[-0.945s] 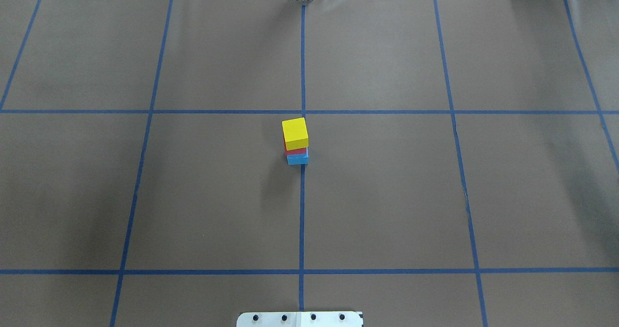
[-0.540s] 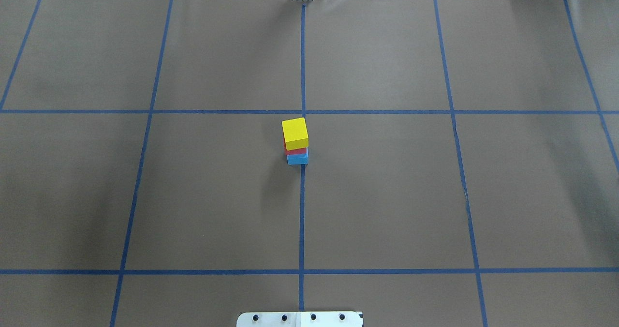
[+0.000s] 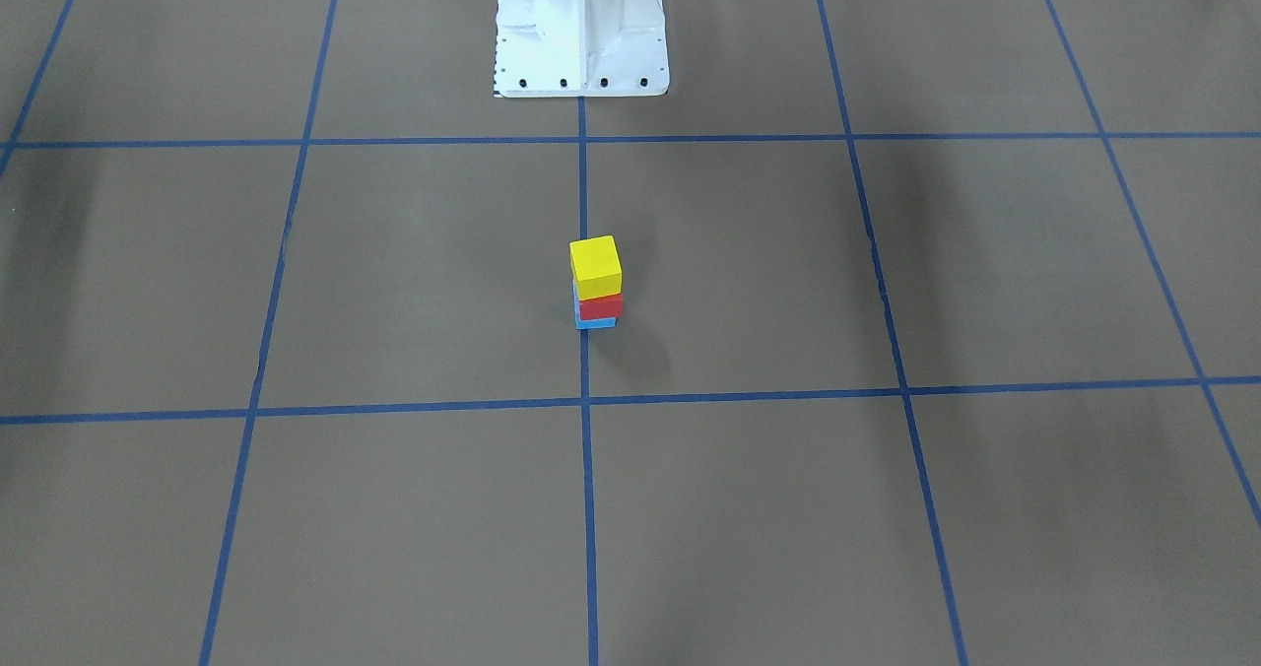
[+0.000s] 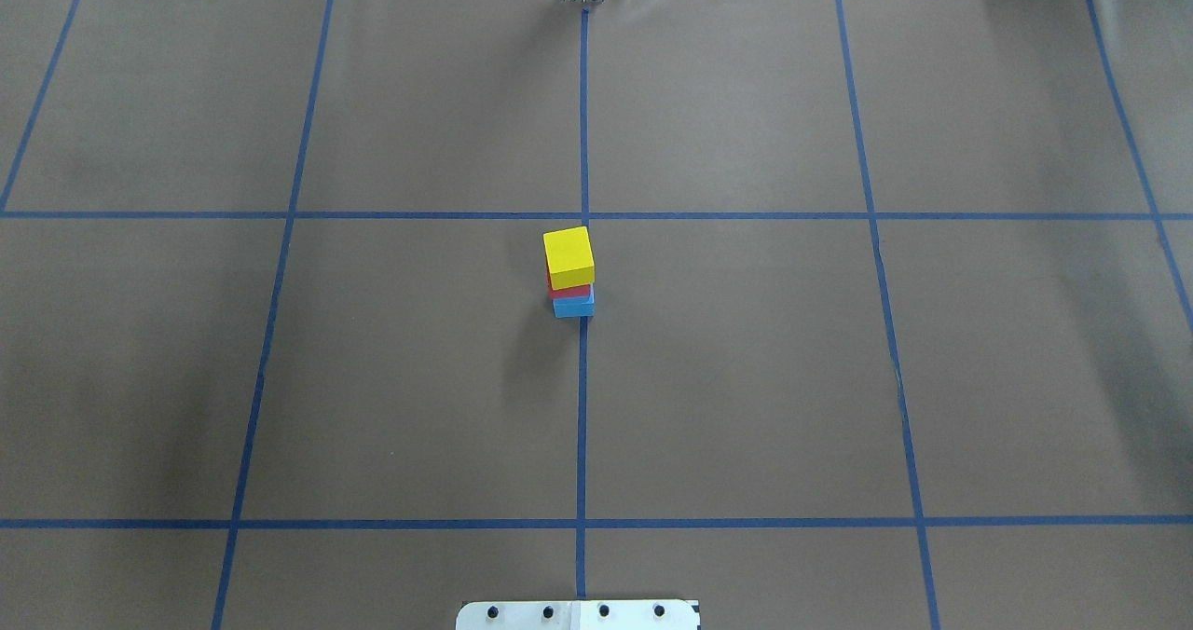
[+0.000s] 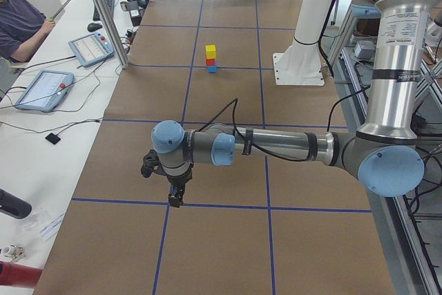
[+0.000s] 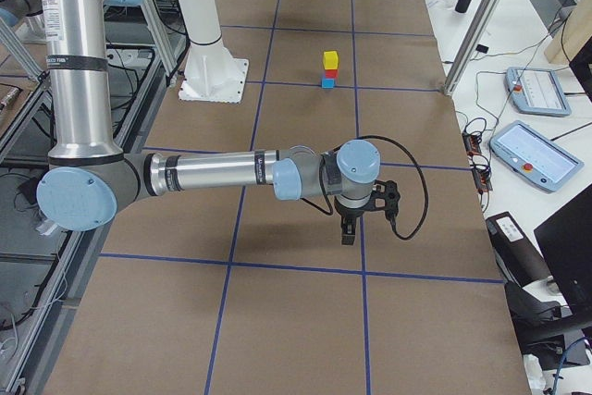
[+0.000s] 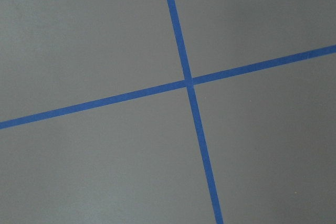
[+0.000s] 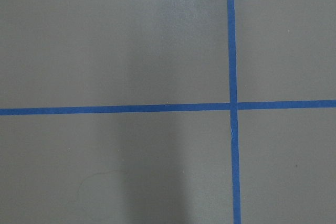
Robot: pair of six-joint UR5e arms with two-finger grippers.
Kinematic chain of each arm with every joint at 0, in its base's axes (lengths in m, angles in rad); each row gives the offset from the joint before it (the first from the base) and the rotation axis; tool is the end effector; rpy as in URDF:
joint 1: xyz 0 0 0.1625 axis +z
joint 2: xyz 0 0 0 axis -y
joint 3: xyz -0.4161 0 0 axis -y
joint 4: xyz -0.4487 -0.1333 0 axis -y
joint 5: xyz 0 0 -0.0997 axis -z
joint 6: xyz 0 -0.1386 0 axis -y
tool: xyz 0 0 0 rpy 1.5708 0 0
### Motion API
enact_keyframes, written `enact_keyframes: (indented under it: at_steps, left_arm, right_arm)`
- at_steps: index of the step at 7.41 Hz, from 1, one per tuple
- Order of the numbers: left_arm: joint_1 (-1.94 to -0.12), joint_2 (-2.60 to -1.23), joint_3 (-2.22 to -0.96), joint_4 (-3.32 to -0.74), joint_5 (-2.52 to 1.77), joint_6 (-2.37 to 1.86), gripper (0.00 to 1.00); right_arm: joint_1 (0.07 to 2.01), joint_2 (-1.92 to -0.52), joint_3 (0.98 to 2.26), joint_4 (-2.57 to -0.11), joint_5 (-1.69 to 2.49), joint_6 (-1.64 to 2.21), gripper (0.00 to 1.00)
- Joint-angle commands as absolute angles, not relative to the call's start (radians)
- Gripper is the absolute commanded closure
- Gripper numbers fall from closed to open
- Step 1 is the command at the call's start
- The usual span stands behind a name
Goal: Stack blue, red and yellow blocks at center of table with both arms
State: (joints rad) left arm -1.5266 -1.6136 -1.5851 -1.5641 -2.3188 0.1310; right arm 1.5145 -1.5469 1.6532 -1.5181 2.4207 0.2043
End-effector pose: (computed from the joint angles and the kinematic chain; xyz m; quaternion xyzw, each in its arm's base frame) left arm -0.0138 -0.5716 0.6491 0.0393 0.3639 0.0906 0.9262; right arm -0.0029 -0.5698 0.6054 0.0183 -0.4169 0.0345 0.9081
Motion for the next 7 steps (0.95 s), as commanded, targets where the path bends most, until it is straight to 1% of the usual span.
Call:
enact_keyframes:
  at_steps: [1, 3, 5, 7]
  left_arm:
    - [-1.528, -1.612, -1.609, -1.569, -2.318, 0.133, 0.0]
    - [-1.528, -1.612, -1.624, -1.568, -2.313, 0.132, 0.0]
    - [-1.529, -1.612, -1.635, -1.566, -2.315, 0.13, 0.0]
    - [-1.529, -1.612, -1.635, -1.563, -2.315, 0.13, 0.0]
  right_arm:
    - [1.537, -1.548, 1.655, -1.561, 2.408, 0.198, 0.0]
    - [1.539, -1.543, 1.664, -1.592, 2.331, 0.196, 0.0]
    - [1.531, -1.493, 1.666, -1.698, 2.307, 0.195, 0.0]
    - [1.534, -1.497, 1.681, -1.718, 2.273, 0.097, 0.0]
